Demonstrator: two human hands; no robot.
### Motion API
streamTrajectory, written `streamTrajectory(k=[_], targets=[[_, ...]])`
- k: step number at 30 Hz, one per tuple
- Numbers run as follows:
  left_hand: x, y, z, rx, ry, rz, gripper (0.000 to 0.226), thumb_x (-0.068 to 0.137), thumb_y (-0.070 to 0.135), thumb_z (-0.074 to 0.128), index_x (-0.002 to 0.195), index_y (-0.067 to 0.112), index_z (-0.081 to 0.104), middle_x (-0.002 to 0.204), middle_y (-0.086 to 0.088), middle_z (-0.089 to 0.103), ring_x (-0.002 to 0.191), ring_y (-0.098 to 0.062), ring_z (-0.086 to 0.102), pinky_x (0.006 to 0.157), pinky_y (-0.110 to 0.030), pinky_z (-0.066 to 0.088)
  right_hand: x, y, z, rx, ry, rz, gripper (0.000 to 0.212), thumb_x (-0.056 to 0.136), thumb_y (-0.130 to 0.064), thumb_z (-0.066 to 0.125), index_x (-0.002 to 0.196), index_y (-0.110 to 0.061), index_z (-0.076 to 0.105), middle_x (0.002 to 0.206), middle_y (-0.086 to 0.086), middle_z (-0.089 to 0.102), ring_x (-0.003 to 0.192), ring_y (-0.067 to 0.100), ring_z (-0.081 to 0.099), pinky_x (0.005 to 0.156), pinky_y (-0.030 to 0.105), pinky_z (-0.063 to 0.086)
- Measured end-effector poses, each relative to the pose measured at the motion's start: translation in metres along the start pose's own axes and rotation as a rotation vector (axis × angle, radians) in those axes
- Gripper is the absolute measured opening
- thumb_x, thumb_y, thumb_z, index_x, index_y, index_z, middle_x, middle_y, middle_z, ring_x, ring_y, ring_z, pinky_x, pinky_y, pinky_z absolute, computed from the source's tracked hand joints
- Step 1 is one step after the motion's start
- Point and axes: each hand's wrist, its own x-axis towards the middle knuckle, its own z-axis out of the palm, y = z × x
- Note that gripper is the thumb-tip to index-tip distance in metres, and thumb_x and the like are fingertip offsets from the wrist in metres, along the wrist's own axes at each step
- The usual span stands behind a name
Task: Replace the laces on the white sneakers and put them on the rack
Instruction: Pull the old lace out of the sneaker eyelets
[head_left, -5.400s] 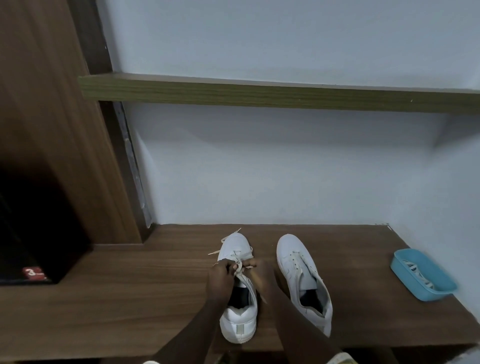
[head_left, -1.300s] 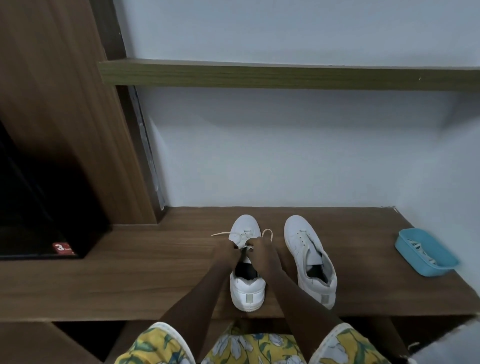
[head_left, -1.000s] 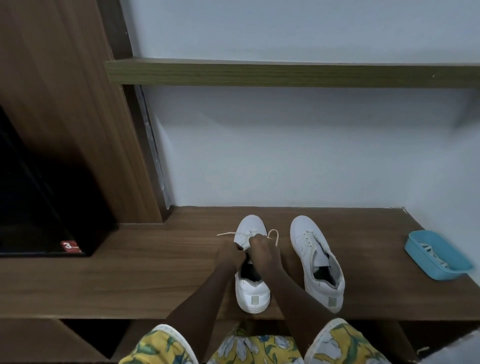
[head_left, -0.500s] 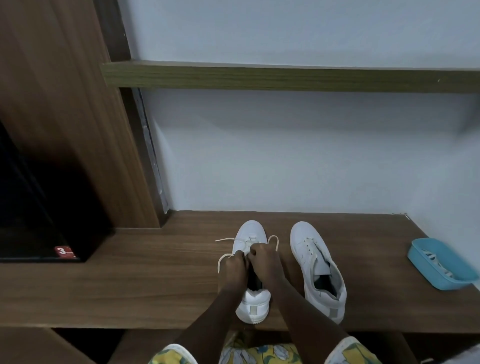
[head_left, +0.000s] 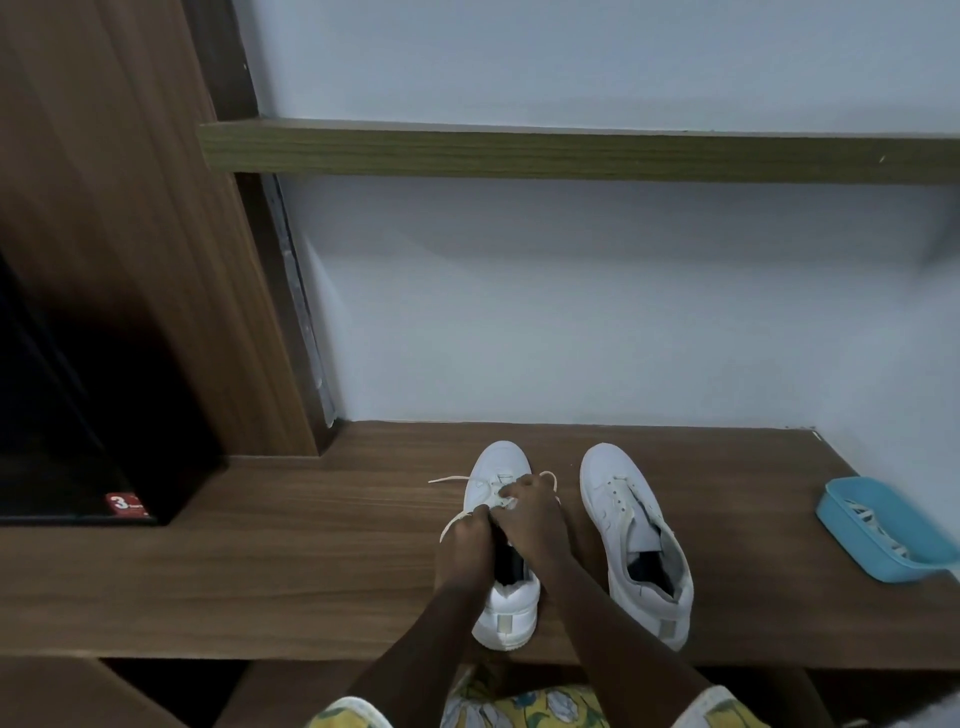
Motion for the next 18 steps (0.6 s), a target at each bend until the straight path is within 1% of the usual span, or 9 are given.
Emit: streamTrajectory(k=[1,2,4,6,8,10,13,16,18], targets=[[0.001,0.000,0.001,-0.014,-0.003,-0.004,0.017,0.093,0.013,0.048,0.106,0.013,0.058,0.098,-0.002,0.067,0.087,-0.016,0.064,0.077,-0.027,0.053,-0.002,-0.002,0.000,-0.112,-0.018,-0.056,0.029,0.088,-0.025,0.057,0.113,-0.013,0.068,0.126,-0.001,0.053,0.115,0.019,0.053,0.094,0.028,0.045],[0.001,0.000,0.001,-0.019,-0.012,-0.006,0.017,0.092,0.014,0.050,0.107,0.012,0.058,0.098,-0.002,0.067,0.087,-0.016,0.064,0.077,-0.027,0.053,-0.003,-0.003,0.000,-0.184,-0.017,-0.094,0.028,0.091,-0.024,0.053,0.110,-0.011,0.068,0.123,0.001,0.056,0.112,0.019,0.055,0.093,0.028,0.047],[0.001,0.001,0.000,-0.010,-0.013,-0.006,0.016,0.091,0.013,0.051,0.106,0.012,0.058,0.097,-0.002,0.067,0.086,-0.015,0.065,0.076,-0.027,0.054,-0.005,-0.006,0.002,-0.227,-0.006,-0.102,0.025,0.095,-0.019,0.047,0.108,-0.009,0.066,0.114,0.004,0.063,0.103,0.018,0.060,0.086,0.027,0.050],[0.000,0.001,0.000,-0.028,-0.010,-0.011,0.016,0.090,0.013,0.053,0.106,0.013,0.058,0.095,-0.002,0.067,0.084,-0.014,0.065,0.075,-0.028,0.055,-0.006,-0.007,0.002,-0.241,-0.003,-0.115,0.025,0.097,-0.017,0.043,0.110,-0.009,0.063,0.112,0.004,0.062,0.104,0.019,0.060,0.082,0.027,0.048],[0.000,0.001,0.001,-0.010,-0.004,-0.016,0.016,0.090,0.014,0.055,0.105,0.014,0.057,0.095,-0.001,0.067,0.083,-0.014,0.065,0.075,-0.028,0.055,-0.008,-0.007,0.000,-0.252,-0.009,-0.144,0.026,0.098,-0.018,0.041,0.112,-0.009,0.061,0.114,0.004,0.061,0.105,0.019,0.060,0.081,0.028,0.048],[0.000,-0.001,0.002,0.003,0.002,-0.024,0.015,0.090,0.015,0.054,0.105,0.015,0.057,0.095,0.000,0.066,0.084,-0.014,0.064,0.075,-0.028,0.055,-0.008,-0.004,-0.002,-0.233,-0.020,-0.154,0.026,0.099,-0.019,0.041,0.111,-0.007,0.061,0.114,0.005,0.062,0.102,0.018,0.060,0.080,0.026,0.046],[0.001,-0.001,0.002,0.000,0.004,-0.035,0.015,0.094,0.013,0.046,0.104,0.013,0.057,0.097,-0.003,0.066,0.087,-0.019,0.064,0.075,-0.030,0.054,-0.006,0.000,-0.005,-0.176,-0.023,-0.132,0.023,0.096,-0.017,0.046,0.103,-0.005,0.064,0.103,0.008,0.065,0.087,0.014,0.054,0.071,0.022,0.041],[0.001,-0.002,0.001,0.001,-0.003,-0.056,0.019,0.096,0.012,0.038,0.100,0.010,0.057,0.096,-0.008,0.064,0.088,-0.026,0.063,0.072,-0.034,0.049,-0.002,0.006,-0.010,-0.072,0.013,-0.062,0.017,0.091,-0.015,0.054,0.094,-0.005,0.067,0.090,0.007,0.062,0.087,0.019,0.057,0.071,0.027,0.047],[0.001,-0.002,0.001,-0.008,0.003,-0.060,0.021,0.096,0.013,0.037,0.100,0.011,0.057,0.095,-0.009,0.064,0.086,-0.028,0.063,0.072,-0.036,0.050,0.002,0.013,-0.010,0.013,0.051,0.007,0.010,0.087,-0.012,0.056,0.084,-0.005,0.063,0.085,0.008,0.061,0.082,0.021,0.058,0.067,0.028,0.044]])
